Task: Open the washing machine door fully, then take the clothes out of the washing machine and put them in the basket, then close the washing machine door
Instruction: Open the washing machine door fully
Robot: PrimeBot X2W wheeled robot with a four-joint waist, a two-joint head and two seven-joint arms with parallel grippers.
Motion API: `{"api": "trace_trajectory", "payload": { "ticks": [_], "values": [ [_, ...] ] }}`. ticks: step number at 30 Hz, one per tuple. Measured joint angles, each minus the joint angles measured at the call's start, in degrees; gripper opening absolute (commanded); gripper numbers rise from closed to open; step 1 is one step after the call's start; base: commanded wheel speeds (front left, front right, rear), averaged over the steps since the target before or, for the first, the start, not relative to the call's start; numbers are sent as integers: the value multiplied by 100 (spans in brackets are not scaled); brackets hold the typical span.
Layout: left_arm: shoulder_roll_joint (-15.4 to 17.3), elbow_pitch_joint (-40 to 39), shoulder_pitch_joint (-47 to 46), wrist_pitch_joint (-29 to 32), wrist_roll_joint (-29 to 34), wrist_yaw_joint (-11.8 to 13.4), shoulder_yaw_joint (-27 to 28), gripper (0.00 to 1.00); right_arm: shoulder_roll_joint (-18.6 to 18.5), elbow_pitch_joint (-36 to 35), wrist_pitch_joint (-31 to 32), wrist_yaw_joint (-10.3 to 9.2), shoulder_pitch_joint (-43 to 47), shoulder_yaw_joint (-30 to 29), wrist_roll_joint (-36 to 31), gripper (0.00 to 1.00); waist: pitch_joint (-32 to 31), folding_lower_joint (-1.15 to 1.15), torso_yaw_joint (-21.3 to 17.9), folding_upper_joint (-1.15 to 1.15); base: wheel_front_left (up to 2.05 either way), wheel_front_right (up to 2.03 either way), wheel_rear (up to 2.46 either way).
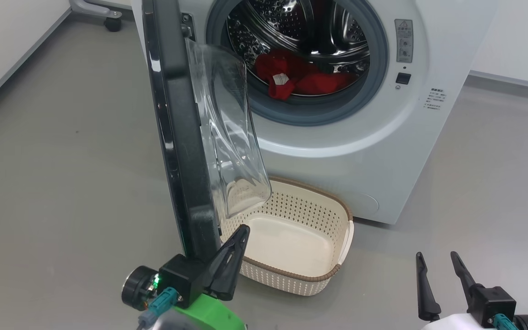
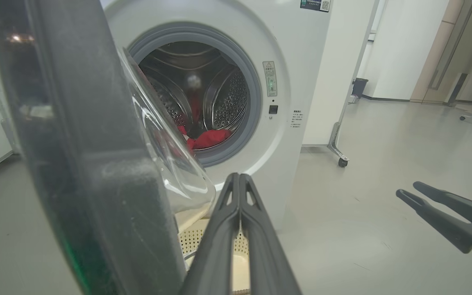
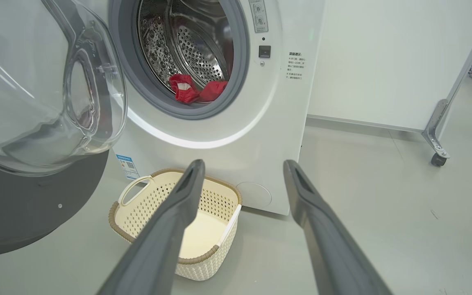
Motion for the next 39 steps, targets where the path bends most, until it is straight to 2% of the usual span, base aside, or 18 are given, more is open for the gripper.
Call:
{"api": "trace_trajectory", "payload": {
  "ticks": [17,23,39],
  "values": [
    [109,105,-5,48,26,242,303,0,15,4,0,59,0,-64,0,100,73,0,15,0,0,0,0],
    [153,107,-5,49,34,254,356,0,19,3,0,79,0,-79,-1,100,100,0,53,0,0,0,0],
    [125,94,-17,40,115,366,401,0,20,-32,0,82,-1,-205,-55,100,220,0,365,0,0,0,0]
  ]
}}
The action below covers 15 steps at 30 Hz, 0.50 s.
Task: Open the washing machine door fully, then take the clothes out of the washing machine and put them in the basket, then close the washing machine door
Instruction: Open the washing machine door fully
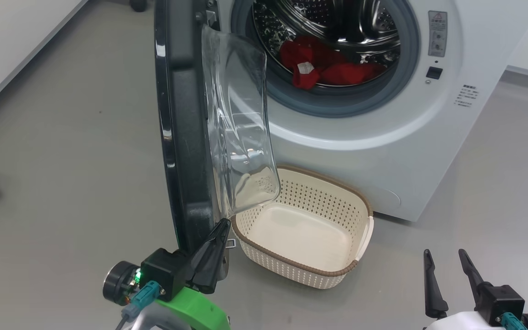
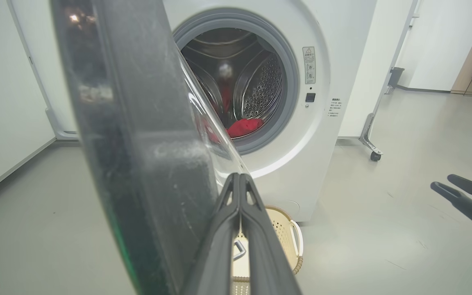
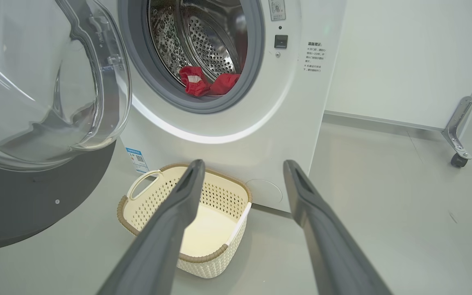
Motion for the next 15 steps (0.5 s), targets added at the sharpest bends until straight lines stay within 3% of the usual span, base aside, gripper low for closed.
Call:
{"api": "trace_trajectory", "payload": {
  "ticks": [8,15],
  "values": [
    [3,16,1,-77,49,87,85,0,-20,3,0,15,0,-24,-65,100,35,0,225,0,0,0,0],
    [62,70,28,-203,59,285,492,0,-33,34,0,54,-4,49,-159,100,7,0,312,0,0,0,0]
  ]
}}
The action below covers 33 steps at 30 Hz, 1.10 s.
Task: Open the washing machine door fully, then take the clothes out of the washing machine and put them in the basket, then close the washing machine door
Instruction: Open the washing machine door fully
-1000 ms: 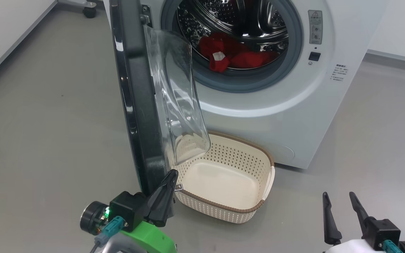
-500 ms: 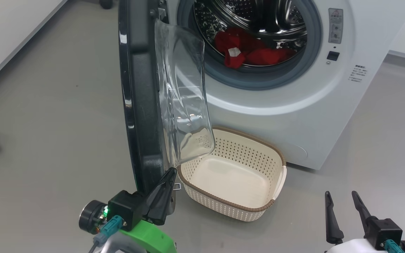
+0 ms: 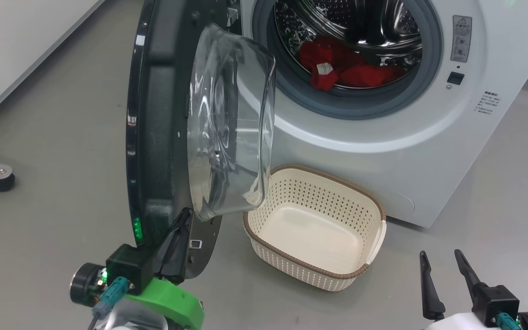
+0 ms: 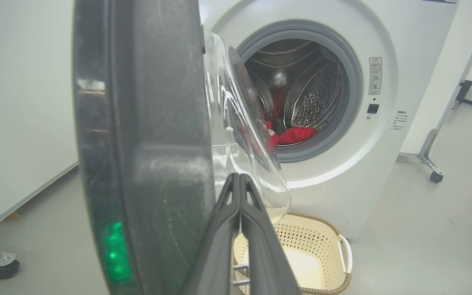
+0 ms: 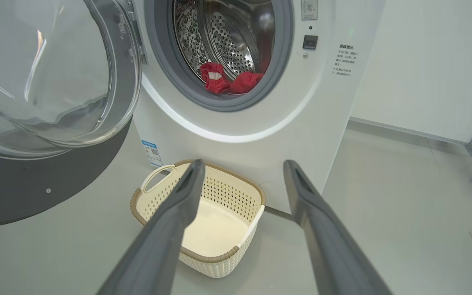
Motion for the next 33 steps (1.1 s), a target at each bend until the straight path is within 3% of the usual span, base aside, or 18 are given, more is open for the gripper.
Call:
{"api": "trace_trajectory", "payload": {
  "ticks": [9,33],
  "values": [
    [57,121,54,-57,59,64,374,0,1,14,0,49,-4,1,-4,100,-38,0,-11,0,0,0,0],
    [237,829,66,-252,-135,148,2107,0,12,21,0,100,-63,29,-66,100,141,0,-332,0,0,0,0]
  ]
}}
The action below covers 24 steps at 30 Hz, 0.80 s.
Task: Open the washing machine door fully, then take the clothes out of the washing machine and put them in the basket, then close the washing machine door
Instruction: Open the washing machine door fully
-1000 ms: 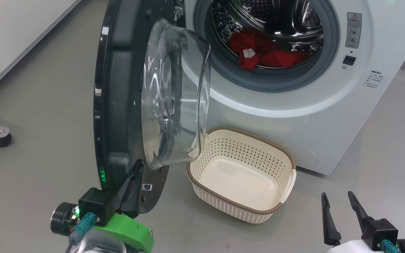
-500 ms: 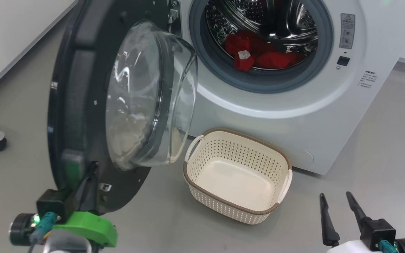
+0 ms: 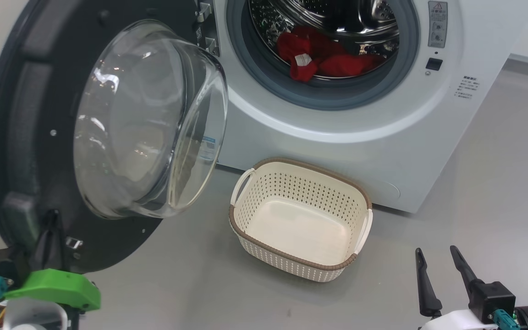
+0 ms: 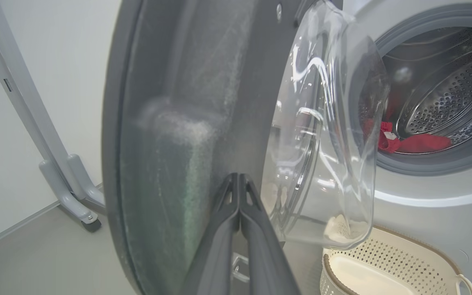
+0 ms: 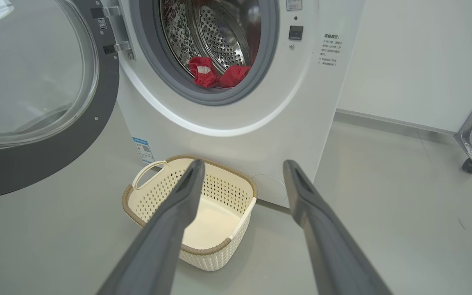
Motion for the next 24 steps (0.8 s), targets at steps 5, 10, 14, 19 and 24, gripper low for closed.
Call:
{"api": "trace_trajectory", "payload": {
  "ticks": [5,10,14,19,24],
  "values": [
    [86,255,-166,-8,-74,2,305,0,-9,-13,0,1,-74,-24,-24,100,88,0,-65,0,0,0,0],
    [141,469,-316,-48,-74,9,516,0,-13,-14,0,14,-104,-25,-33,100,177,0,-120,0,0,0,0],
    [147,678,-467,-48,-80,9,634,0,-29,-16,0,15,-182,-35,-70,100,256,0,-153,0,0,0,0],
    [169,935,-675,-51,-82,9,792,0,-45,-14,0,15,-225,-67,-74,100,309,0,-175,0,0,0,0],
    [190,1174,-844,-76,-82,9,935,0,-42,-11,0,15,-230,-65,-75,100,337,0,-187,0,0,0,0]
  ]
}}
